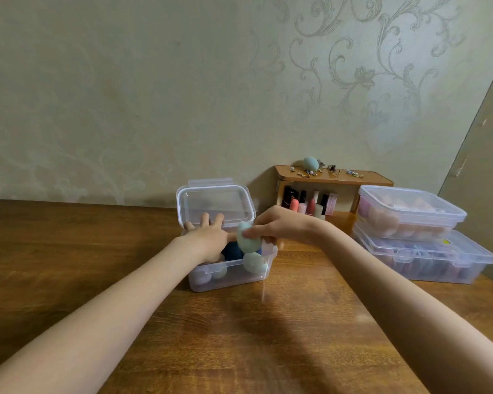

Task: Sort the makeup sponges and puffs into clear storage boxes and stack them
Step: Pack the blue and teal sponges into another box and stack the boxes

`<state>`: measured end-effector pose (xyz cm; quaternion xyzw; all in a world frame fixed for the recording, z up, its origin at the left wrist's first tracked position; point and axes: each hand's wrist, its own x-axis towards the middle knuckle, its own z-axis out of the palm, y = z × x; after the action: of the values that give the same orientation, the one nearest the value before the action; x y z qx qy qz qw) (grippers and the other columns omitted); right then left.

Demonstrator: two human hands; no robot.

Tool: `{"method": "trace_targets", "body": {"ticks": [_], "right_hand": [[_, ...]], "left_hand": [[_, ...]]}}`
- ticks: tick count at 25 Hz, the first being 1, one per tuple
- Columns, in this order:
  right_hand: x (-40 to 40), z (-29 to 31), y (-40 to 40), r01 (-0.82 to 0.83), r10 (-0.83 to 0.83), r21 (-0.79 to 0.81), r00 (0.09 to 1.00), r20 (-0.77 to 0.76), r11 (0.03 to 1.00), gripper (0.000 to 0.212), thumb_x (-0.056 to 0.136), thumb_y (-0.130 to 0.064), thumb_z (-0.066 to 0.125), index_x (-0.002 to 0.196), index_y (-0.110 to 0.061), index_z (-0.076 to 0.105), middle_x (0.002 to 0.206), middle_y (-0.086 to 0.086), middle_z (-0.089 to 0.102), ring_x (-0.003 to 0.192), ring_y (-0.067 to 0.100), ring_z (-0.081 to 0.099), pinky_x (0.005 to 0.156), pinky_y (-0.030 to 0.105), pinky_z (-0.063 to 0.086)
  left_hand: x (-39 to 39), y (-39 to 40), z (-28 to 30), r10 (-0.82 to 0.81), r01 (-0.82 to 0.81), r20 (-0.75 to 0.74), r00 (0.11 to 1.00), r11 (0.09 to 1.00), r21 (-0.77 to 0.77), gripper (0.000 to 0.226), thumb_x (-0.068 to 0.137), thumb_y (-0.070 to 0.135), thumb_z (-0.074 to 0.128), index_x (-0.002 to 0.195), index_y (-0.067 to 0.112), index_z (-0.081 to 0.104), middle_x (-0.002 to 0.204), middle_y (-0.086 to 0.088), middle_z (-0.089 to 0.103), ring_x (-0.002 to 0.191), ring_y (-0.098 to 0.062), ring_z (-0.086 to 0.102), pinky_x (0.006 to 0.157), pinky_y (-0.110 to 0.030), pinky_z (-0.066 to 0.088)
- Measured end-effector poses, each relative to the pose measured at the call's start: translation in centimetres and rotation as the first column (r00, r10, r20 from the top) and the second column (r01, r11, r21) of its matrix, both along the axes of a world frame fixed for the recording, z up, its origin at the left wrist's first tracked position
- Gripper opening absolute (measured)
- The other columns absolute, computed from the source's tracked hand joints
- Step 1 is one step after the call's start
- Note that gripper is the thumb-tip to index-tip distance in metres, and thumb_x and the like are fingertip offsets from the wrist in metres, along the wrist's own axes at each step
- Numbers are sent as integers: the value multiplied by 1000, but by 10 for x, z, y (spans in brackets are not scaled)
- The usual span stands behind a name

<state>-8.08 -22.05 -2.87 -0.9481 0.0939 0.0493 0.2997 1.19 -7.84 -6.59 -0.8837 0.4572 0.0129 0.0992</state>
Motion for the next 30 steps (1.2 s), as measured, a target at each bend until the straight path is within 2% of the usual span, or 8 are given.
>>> {"method": "trace_targets", "body": {"ticks": [4,8,11,13,16,21,25,30], "right_hand": [[11,-5,13,-46,38,-53,989,-145,998,30,88,-28,61,106,-5,64,78,-5,58,69,5,56,63,16,43],[23,-16,22,-126,73,-253,975,-210,959,27,90,-31,58,100,-7,67,73,-5,55,67,7,51,64,16,42],[30,-28,30,-84,38,-392,992,-124,916,29,90,-24,57,107,-2,64,86,6,59,78,15,54,78,24,48],[31,-31,36,-79,47,-421,995,-85,904,29,91,-22,57,111,-2,62,93,11,62,82,16,55,83,26,49],[29,-17,32,-134,68,-372,980,-185,918,32,90,-24,59,114,-4,61,95,8,62,83,14,55,72,18,46],[30,-5,23,-170,41,-503,966,-257,847,30,87,-15,63,113,0,63,103,14,69,82,18,63,81,26,54],[28,-15,36,-288,140,-648,952,-272,704,33,92,-11,51,125,-5,54,111,13,63,89,20,53,83,26,43],[32,-17,32,-343,180,-619,933,-311,707,35,95,-13,48,130,-12,50,114,12,64,99,24,59,96,30,47]], "left_hand": [[1,4,-4,-25,24,-21,999,997,-67,56,95,14,46,140,42,29,147,-8,18,135,-37,17,108,-61,20],[5,9,-6,-57,37,-101,993,980,-193,50,94,25,48,138,43,33,149,-4,21,136,-31,18,111,-56,17],[12,11,-2,-61,4,-219,974,967,-254,44,93,31,50,136,39,41,154,0,21,141,-26,16,115,-54,14],[16,12,3,-59,-14,-299,952,972,-236,45,93,39,50,137,37,42,157,2,18,143,-27,14,116,-53,14],[12,11,3,-47,-25,-304,952,973,-229,49,89,47,55,136,37,44,157,2,19,143,-28,15,116,-53,15],[4,2,-4,-27,-52,-278,960,961,-271,24,91,31,58,114,38,59,156,0,18,142,-30,12,115,-57,8],[2,1,-3,-11,-54,-265,964,970,-237,31,94,19,51,119,36,57,156,-1,17,141,-31,12,115,-59,9],[-2,-2,-1,13,-80,-274,962,969,-236,39,93,10,47,127,29,54,151,-3,23,138,-33,17,114,-61,10]]}}
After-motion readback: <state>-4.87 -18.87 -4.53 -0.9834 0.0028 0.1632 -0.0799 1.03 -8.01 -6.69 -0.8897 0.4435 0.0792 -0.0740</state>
